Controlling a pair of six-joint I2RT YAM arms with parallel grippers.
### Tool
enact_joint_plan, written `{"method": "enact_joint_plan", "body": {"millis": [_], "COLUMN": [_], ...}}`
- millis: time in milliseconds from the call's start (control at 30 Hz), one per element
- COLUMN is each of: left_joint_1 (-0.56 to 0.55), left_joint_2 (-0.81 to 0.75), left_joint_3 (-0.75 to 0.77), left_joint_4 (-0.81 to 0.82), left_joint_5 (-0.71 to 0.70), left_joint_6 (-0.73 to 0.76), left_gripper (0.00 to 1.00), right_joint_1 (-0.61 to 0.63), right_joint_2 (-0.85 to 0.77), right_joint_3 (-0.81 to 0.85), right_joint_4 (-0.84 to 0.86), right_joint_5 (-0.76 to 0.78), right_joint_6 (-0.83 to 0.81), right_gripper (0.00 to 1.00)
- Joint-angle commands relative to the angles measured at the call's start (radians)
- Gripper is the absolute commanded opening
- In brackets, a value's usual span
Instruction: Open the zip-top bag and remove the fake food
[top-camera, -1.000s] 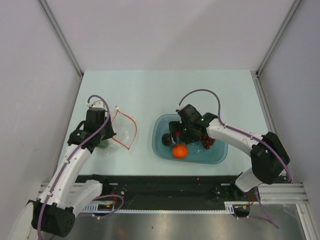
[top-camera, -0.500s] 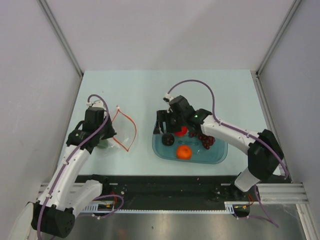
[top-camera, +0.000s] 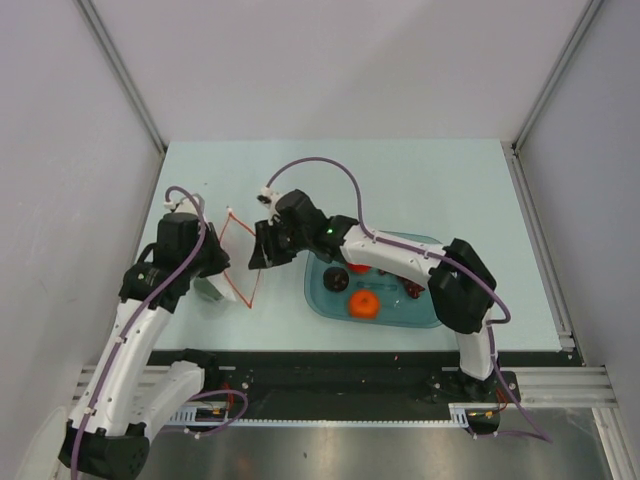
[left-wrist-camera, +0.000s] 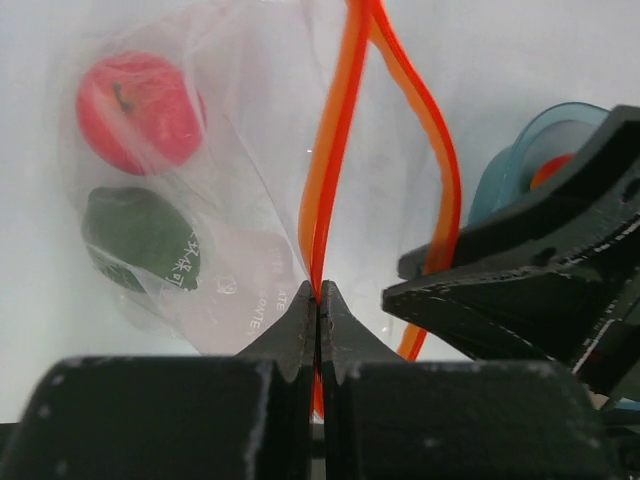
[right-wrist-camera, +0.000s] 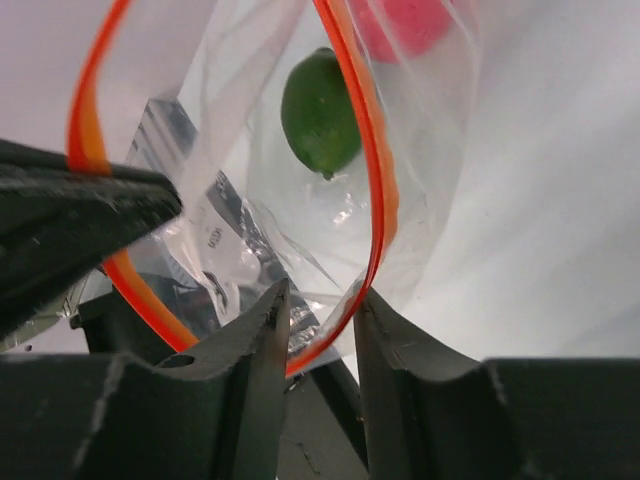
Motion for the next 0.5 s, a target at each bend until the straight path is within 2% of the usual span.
{"method": "enact_joint_plan", "body": {"millis": [0, 67, 233, 367, 433, 467], "left_joint_1": [0.003, 0.003, 0.003, 0.003, 0.003, 0.003], "left_joint_2": [-0.012, -0.012, 0.018, 0.04, 0.04, 0.038], "left_joint_3": [0.043, 0.035, 0.046, 0.066, 0.06, 0.057], "left_joint_4": [-0.015, -0.006, -0.014, -0.008, -0.002, 0.001], "left_joint_5": [0.047, 0.05, 0.037, 0.015, 0.02, 0.024], "left_joint_6": [-0.027, -0.029, -0.024, -0.024, -0.029, -0.033], "left_gripper": [0.0, 0.0, 0.0, 0.0, 0.0, 0.0], "right_joint_1": [0.018, 0.017, 0.011, 0.012, 0.023, 0.026], "right_joint_2": [0.029, 0.018, -0.029, -0.092, -0.1, -0.095], "right_joint_3": [0.142, 0.13, 0.113, 0.119, 0.159, 0.18], "right_joint_4": [-0.068, -0.071, -0.179, -0.246, -0.251, -0.257], "right_joint_5": [0.034, 0.089, 0.166, 0.185, 0.182, 0.171], "right_joint_6": [-0.025, -0.02, -0.041, -0.092, -0.097, -0.095], "right_gripper": [0.34, 0.34, 0.55, 0.57, 0.54, 0.5]}}
